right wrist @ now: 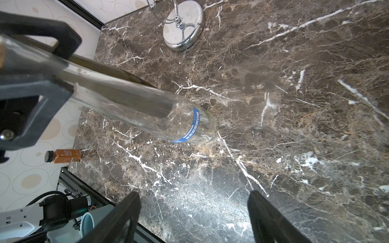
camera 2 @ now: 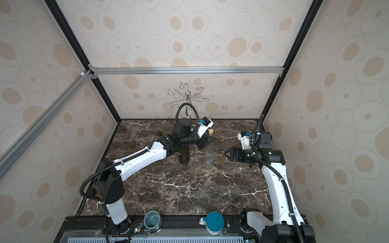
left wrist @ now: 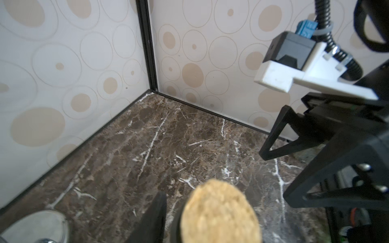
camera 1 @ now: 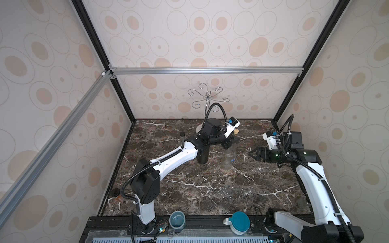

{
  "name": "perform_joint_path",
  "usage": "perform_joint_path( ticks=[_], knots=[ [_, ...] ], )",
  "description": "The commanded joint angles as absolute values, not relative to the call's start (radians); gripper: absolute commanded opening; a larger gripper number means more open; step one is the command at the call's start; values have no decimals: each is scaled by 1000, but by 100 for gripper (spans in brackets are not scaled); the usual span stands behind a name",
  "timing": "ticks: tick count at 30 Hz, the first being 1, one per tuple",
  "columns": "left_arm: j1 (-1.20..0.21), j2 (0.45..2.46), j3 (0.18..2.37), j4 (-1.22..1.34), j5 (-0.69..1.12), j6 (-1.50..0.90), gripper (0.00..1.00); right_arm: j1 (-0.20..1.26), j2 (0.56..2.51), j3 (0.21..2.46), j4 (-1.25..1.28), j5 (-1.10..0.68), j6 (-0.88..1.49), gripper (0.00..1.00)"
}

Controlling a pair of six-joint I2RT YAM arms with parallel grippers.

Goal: Remove the label from the bottle
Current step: Hold the bottle at the center of the board.

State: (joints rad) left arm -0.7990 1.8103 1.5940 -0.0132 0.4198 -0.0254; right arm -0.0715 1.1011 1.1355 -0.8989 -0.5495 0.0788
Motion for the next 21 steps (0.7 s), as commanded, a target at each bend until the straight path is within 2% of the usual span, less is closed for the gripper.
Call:
perform_joint_path(
  ticks=[1, 7, 13, 21],
  knots=[
    [-791, 1817, 1641, 5, 392, -13, 35, -64, 1074, 1115, -887, -550, 68, 83],
    [-805, 1802, 1677, -37, 240, -104, 24, 48, 1029, 1062, -834, -437, 84, 85],
    [-865, 1785, 1679, -101, 42, -145, 19, 160, 1026, 963, -735, -385, 138, 85],
    [-907, 1762, 1570, -50, 37, -234, 16, 230, 1083, 859, -554, -369, 175, 86]
  ],
)
